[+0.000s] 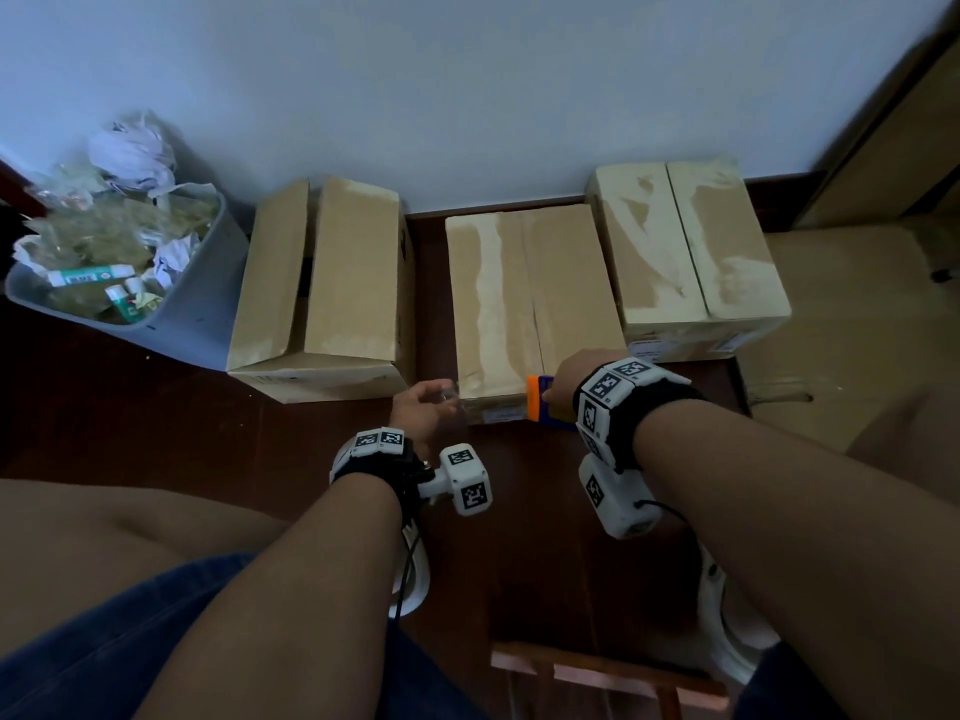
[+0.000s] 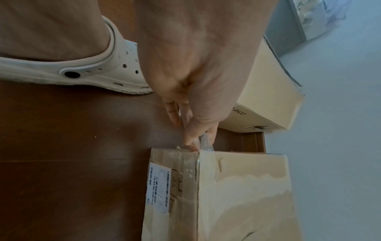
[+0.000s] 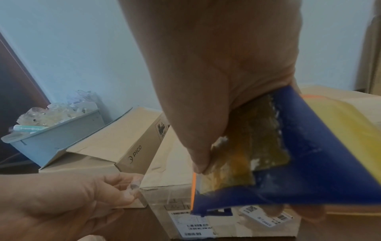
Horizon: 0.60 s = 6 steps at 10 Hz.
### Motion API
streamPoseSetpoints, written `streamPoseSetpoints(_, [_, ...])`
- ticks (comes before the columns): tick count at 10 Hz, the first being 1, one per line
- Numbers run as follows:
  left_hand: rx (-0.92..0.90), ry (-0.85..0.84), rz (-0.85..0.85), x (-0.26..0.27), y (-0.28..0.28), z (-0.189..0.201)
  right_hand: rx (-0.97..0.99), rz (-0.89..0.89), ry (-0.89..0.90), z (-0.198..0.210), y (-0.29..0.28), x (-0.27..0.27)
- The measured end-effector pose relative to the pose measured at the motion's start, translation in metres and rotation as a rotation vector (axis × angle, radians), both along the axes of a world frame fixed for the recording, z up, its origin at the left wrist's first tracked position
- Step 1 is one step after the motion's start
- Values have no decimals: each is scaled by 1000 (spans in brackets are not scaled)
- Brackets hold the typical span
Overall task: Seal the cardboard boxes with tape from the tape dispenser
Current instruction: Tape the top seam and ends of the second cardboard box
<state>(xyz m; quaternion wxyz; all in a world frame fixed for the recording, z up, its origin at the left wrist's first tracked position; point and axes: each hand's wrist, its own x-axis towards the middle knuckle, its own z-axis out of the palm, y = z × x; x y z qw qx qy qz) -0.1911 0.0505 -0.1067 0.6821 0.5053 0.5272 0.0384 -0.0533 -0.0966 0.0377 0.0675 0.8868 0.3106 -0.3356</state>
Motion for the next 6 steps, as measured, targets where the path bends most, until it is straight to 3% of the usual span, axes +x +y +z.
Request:
streamPoseSetpoints(2, [417, 197, -170, -5, 0, -3, -13, 3, 2, 4, 3, -5])
streamPoseSetpoints(3, [490, 258, -300, -6, 2, 7, -3, -13, 12, 6, 3, -7])
streamPoseSetpoints(4, [519, 382, -296, 1, 14, 12, 12, -37, 11, 6, 3, -8])
streamPoseSetpoints(5, [547, 538, -179, -1, 21, 30, 16, -47, 11, 8, 2, -10])
streamPoseSetpoints(6, [785, 405, -307, 5, 14, 43, -18, 27, -16, 14, 3, -12])
